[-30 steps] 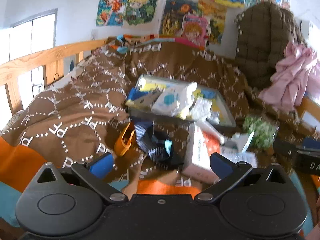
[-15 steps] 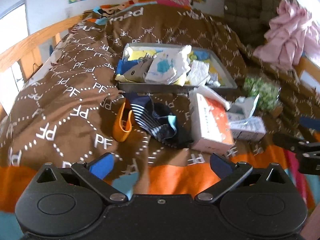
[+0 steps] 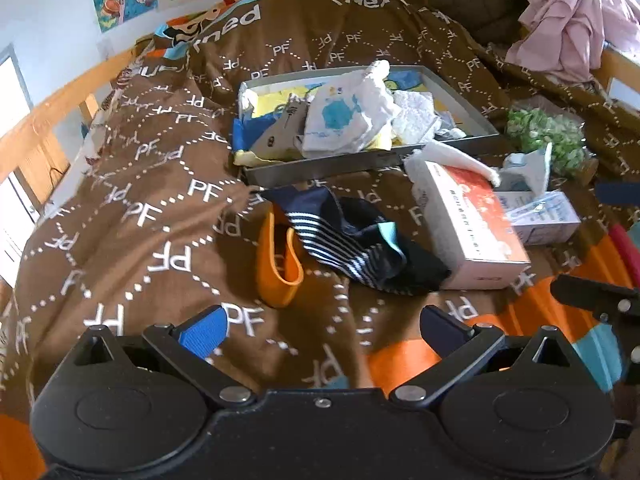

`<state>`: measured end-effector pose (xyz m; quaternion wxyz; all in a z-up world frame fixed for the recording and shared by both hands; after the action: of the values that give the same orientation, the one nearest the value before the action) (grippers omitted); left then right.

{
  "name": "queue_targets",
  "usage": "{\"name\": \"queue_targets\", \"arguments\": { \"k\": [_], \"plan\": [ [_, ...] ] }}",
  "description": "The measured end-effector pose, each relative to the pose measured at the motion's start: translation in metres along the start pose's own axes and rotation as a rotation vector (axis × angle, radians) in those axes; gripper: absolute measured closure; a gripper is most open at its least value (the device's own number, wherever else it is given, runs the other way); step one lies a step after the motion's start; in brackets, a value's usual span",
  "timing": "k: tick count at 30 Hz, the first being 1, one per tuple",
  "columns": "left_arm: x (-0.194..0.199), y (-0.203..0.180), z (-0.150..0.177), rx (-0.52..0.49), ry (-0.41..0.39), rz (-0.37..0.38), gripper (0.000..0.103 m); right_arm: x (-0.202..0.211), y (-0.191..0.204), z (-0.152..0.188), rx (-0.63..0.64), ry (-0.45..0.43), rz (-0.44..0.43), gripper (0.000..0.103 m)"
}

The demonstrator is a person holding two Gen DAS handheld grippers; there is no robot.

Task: Organize soft objects
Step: 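Grasp the navy striped sock with the right tool while the left tool grasps the orange strap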

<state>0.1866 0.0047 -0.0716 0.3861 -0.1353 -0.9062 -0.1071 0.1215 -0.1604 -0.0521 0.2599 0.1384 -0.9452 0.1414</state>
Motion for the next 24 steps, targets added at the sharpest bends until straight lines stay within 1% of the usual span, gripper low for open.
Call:
{"name": "queue_targets", "arguments": {
  "k": [3, 6, 8, 10, 12, 15, 20, 24],
  "plan": [
    [-0.001, 0.008, -0.005, -0.023, -0.019, -0.007, 0.001, -0.017, 0.011, -0.005, 0.064, -0.009, -0.010, 0.000],
    [-0.005, 0.016, -0.008, -0.073, -0.027, -0.031, 0.001, -0.034, 0.026, -0.009, 0.161, -0.028, -0.011, 0.000],
    [-0.012, 0.019, -0.008, -0.110, -0.021, -0.034, 0.002, -0.045, 0.036, -0.008, 0.242, -0.039, 0.004, 0.000],
    [-0.018, 0.021, -0.006, -0.136, -0.013, -0.013, 0.007, -0.054, 0.044, -0.006, 0.320, -0.048, 0.018, 0.000],
    [-0.026, 0.023, -0.004, -0.162, 0.003, -0.012, 0.010, -0.064, 0.050, -0.004, 0.371, -0.041, 0.017, 0.000],
    [-0.035, 0.028, -0.003, -0.179, 0.007, -0.033, 0.015, -0.077, 0.057, 0.000, 0.402, -0.017, -0.012, 0.000],
    [-0.045, 0.035, -0.007, -0.136, 0.004, -0.033, 0.018, -0.090, 0.064, 0.001, 0.427, -0.004, -0.031, 0.001],
    [-0.051, 0.029, -0.007, -0.168, -0.004, -0.032, 0.023, -0.102, 0.067, -0.001, 0.440, 0.002, -0.031, 0.001]
  ]
}}
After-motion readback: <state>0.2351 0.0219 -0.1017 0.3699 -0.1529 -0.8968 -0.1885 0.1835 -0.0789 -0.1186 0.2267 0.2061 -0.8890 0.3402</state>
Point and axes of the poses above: each gripper's, at about its wrist camera, not at the fingertips, and x roughly against the way its jaws point, y to its left, z to its underside, the point moved 7 cm from there along -x, roughly the way its jaws point, and after that the axes turned 2 degrees about x, right-handed, at the moved point
